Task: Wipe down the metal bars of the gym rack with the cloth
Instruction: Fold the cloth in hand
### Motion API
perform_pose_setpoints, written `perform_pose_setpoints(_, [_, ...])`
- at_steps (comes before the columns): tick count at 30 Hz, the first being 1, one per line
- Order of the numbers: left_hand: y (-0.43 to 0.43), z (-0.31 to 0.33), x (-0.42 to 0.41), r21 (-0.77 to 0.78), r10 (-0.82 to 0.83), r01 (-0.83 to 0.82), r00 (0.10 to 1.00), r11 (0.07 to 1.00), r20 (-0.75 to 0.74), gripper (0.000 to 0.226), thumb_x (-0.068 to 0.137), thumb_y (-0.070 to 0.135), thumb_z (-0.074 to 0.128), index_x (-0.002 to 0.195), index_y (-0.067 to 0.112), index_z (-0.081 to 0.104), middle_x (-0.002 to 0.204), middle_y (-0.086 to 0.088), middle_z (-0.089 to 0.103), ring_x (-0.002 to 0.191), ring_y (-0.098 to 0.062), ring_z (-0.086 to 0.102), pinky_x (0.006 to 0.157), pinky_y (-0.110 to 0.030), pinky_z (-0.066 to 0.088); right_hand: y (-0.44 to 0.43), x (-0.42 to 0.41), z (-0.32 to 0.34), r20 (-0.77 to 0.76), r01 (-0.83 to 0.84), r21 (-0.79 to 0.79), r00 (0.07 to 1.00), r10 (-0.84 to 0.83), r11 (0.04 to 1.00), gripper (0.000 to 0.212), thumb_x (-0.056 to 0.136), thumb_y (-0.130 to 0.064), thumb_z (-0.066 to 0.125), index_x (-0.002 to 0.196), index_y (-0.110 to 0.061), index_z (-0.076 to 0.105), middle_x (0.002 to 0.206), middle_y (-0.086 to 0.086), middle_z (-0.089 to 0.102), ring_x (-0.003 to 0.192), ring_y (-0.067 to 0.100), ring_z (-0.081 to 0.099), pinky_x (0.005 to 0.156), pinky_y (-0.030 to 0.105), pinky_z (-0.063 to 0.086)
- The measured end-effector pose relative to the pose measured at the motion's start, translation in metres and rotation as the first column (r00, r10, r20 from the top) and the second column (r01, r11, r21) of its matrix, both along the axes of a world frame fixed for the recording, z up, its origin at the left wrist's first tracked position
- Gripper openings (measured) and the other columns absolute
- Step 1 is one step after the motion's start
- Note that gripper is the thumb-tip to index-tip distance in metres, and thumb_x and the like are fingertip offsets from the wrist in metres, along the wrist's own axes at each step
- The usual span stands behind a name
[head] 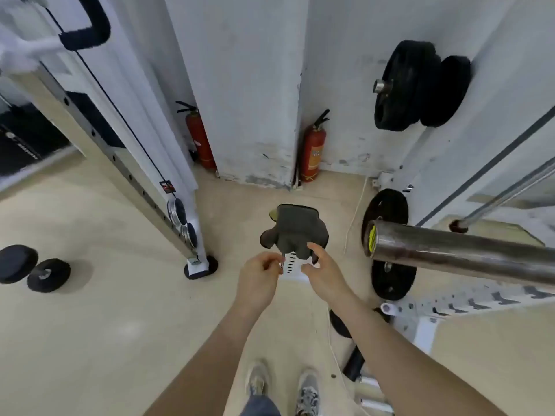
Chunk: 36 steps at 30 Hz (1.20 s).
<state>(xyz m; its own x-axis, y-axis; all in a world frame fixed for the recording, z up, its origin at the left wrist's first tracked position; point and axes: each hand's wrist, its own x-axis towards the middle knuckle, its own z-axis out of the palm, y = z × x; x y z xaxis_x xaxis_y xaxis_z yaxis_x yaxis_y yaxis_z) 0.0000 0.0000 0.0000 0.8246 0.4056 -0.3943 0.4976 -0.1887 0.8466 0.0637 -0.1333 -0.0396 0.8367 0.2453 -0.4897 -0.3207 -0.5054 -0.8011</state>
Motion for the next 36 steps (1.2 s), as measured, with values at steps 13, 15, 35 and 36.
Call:
perform_pose_setpoints(13, [0.051,-0.131,0.160,0.053,-0.202,0.229,0.927,0.972,-0.315,0.029,0.090,0.013,0.054,0.117,0.007,0.045,0.123,-0.014,0.061,0.102,-0.034,0.056,0.080,-0.032,0.041,0.056,0.075,-0.060,-0.489,0.663,0.266,0.718,-0.495,0.699,0.061,0.093,-0.005,0.052,0.146,-0.029,0.032,0.134,0.007,0.050,0.123,0.024,0.052,0.092,0.039,0.052])
perform_pose_setpoints(15, [0.054,-0.140,0.165,0.111,-0.239,0.299,0.896,0.948,-0.375,0.027,0.090,0.015,0.057,0.113,0.006,0.048,0.115,-0.015,0.063,0.092,-0.032,0.057,0.072,-0.030,0.040,0.063,0.080,-0.060,-0.482,0.677,0.273,0.711,-0.512,0.683,0.059,0.092,-0.002,0.052,0.144,-0.025,0.037,0.136,0.008,0.047,0.122,0.024,0.053,0.093,0.039,0.051])
perform_pose_setpoints(35, [0.064,-0.010,0.095,-0.119,-0.209,0.238,0.953,0.964,0.219,0.024,0.084,0.006,0.064,0.088,0.029,0.072,0.085,0.006,0.069,0.078,-0.010,0.063,0.070,-0.019,0.048,0.066,0.074,0.005,-0.518,0.734,0.528,0.677,-0.523,0.427,0.039,0.095,-0.023,0.057,0.129,-0.003,0.055,0.123,0.020,0.064,0.112,0.036,0.063,0.097,0.051,0.049])
perform_pose_setpoints(36, [0.064,-0.007,0.091,-0.054,-0.180,0.198,0.955,0.979,0.235,0.017,0.087,0.016,0.065,0.095,0.030,0.070,0.092,0.007,0.066,0.082,-0.007,0.061,0.072,-0.018,0.047,0.062,0.066,0.009,-0.520,0.714,0.544,0.700,-0.490,0.442,0.041,0.095,-0.024,0.056,0.132,-0.005,0.054,0.125,0.019,0.063,0.115,0.035,0.061,0.100,0.051,0.046])
